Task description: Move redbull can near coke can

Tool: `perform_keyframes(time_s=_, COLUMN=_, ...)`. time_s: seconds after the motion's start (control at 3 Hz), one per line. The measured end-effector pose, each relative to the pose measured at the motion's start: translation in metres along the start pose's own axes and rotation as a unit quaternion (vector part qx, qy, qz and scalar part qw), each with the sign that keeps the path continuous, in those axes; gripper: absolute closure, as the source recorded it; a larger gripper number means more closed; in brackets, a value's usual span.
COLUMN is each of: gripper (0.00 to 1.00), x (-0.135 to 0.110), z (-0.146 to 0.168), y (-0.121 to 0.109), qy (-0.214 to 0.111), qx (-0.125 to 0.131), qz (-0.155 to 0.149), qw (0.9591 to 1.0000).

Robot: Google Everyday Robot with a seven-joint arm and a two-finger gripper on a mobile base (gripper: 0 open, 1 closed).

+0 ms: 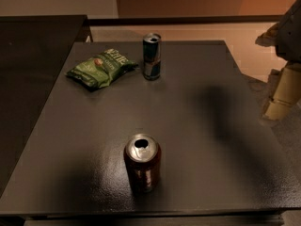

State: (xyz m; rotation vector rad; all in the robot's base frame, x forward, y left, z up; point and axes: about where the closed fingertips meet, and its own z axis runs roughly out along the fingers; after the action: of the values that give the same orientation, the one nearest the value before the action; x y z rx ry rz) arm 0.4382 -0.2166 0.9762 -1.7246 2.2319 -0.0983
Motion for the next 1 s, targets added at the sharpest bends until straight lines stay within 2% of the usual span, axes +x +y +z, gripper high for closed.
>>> perform_keyframes(time_s=0.33, gripper=0.00, x=0.000, z=0.000, y=0.000, qy=-0.001, qx=0.001, qz=0.000, qw=1.0000)
perform_keyframes(time_s=0.67, gripper=0.00, x=-0.012, z=0.012, y=-0.016, qy=-0.011, qx=0.004, qz=0.003, qw=0.9999)
perform_keyframes(time_s=1.0, gripper=0.00, x=-0.025, z=0.029, y=-0.042, qy=-0.038, qx=0.009, qz=0.017, qw=0.9991)
